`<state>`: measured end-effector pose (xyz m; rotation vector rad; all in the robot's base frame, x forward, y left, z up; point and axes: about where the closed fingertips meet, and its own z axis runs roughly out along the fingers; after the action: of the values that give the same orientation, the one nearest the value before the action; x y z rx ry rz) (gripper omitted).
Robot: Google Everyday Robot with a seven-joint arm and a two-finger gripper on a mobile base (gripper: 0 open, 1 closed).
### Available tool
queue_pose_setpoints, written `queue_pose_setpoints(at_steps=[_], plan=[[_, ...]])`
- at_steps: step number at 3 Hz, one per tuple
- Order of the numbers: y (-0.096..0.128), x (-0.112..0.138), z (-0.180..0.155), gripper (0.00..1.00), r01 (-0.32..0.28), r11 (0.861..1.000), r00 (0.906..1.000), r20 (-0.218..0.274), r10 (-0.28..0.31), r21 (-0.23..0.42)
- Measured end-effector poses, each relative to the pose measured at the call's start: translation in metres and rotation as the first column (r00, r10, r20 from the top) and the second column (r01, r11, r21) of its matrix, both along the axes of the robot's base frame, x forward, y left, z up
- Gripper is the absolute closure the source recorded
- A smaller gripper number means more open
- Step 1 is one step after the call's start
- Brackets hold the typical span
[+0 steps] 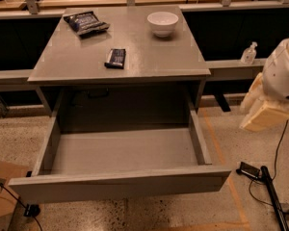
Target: Close top drawer
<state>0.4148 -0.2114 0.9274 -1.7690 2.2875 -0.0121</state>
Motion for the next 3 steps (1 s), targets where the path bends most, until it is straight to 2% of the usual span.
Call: queue_pose_setpoints(at_steps=[1, 2, 3], plan=[[0.0, -0.004, -0.006, 0.85, 0.001, 1.0, 0.9999, -0.011, -0.001, -0.003], [0.002, -0.001, -0.004, 1.0, -0.007, 0.999, 1.0, -0.004, 0.007, -0.036], [0.001, -0.008, -0.042, 1.0, -0.007, 0.999, 0.9974, -0.072, 0.004, -0.042]])
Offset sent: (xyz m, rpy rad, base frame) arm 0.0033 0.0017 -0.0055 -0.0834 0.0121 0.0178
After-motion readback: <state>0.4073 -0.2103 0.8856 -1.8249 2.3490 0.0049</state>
